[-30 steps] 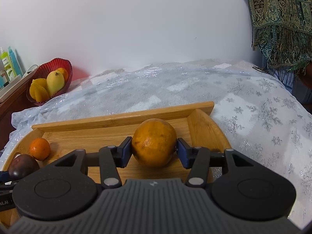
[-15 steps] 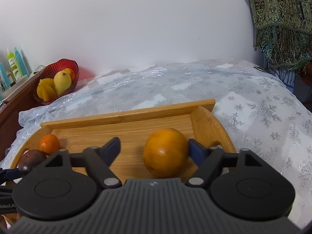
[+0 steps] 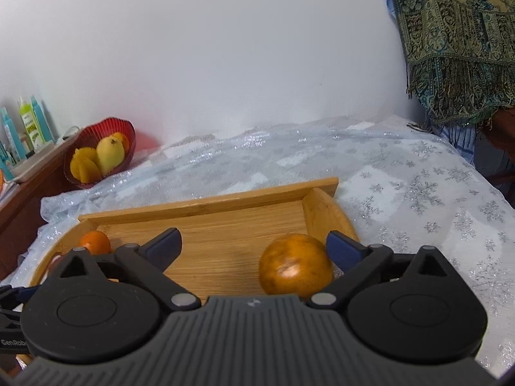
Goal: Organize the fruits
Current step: 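Lower and open the left gripper on the tray while the right releases the yellow citrus, then withdraw both grippers from the tray back toward the fruit row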
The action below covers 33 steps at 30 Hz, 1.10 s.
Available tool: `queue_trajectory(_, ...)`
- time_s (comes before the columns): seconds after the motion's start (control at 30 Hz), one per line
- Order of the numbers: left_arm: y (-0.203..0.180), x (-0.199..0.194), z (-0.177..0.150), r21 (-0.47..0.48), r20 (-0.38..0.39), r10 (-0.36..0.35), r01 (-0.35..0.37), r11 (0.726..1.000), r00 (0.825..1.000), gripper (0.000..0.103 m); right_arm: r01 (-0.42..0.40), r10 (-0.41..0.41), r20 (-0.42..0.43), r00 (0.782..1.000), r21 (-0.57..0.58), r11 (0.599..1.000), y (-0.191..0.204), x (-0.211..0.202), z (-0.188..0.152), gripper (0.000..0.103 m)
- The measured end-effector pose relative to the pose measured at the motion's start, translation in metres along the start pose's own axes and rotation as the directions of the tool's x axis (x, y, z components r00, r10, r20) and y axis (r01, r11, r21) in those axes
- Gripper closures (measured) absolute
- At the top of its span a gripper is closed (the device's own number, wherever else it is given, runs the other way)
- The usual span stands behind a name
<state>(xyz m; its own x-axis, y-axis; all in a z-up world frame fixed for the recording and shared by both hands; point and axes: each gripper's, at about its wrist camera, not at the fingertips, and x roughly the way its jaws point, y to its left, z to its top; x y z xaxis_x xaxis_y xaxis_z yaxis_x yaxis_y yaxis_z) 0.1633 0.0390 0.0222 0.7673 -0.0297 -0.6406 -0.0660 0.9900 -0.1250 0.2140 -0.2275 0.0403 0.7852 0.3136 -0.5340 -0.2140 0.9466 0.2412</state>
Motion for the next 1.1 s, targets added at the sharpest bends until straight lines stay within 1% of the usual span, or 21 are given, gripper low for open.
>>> queue_trajectory(0.17,-0.001,-0.007,-0.006,-0.001,0.006,-0.004,0.004,1.0,1.0,0.001,-0.02,0.019,0.036,0.999,0.006,1.0,0.001,-0.009,-0.001,0.0)
queue_trajectory(0.3,0.0,-0.015,-0.014,-0.013,0.013,-0.012,0.013,1.0,1.0,0.001,-0.035,0.035,0.082,0.996,0.0,0.999,0.004,-0.018,-0.004,0.0)
queue_trajectory(0.43,0.001,-0.025,-0.019,-0.014,0.029,-0.01,0.01,1.0,1.0,0.001,-0.052,0.053,0.146,0.988,-0.008,0.999,0.008,-0.034,-0.01,0.0)
queue_trajectory(0.57,0.0,-0.036,-0.023,-0.015,0.055,-0.004,0.005,1.0,0.998,0.001,-0.05,0.051,0.196,0.979,-0.01,0.999,0.011,-0.051,-0.02,0.0)
queue_trajectory(0.7,-0.001,-0.048,-0.025,-0.005,0.093,-0.007,0.007,1.0,0.996,0.001,-0.017,0.021,0.254,0.967,-0.017,1.0,0.014,-0.069,-0.032,0.0)
queue_trajectory(0.87,-0.004,-0.066,-0.034,0.017,0.162,0.008,-0.011,1.0,0.987,0.0,0.037,-0.025,0.331,0.943,-0.029,0.999,0.02,-0.091,-0.051,0.0)
queue_trajectory(1.0,0.002,-0.078,-0.048,-0.015,0.176,-0.009,0.011,1.0,0.984,0.001,0.056,-0.047,0.352,0.935,-0.016,0.998,0.022,-0.104,-0.071,0.0)
queue_trajectory(1.1,0.007,-0.088,-0.063,-0.052,0.198,-0.004,0.014,0.999,0.98,0.001,0.095,-0.076,0.355,0.932,-0.035,0.995,0.024,-0.111,-0.089,0.0)
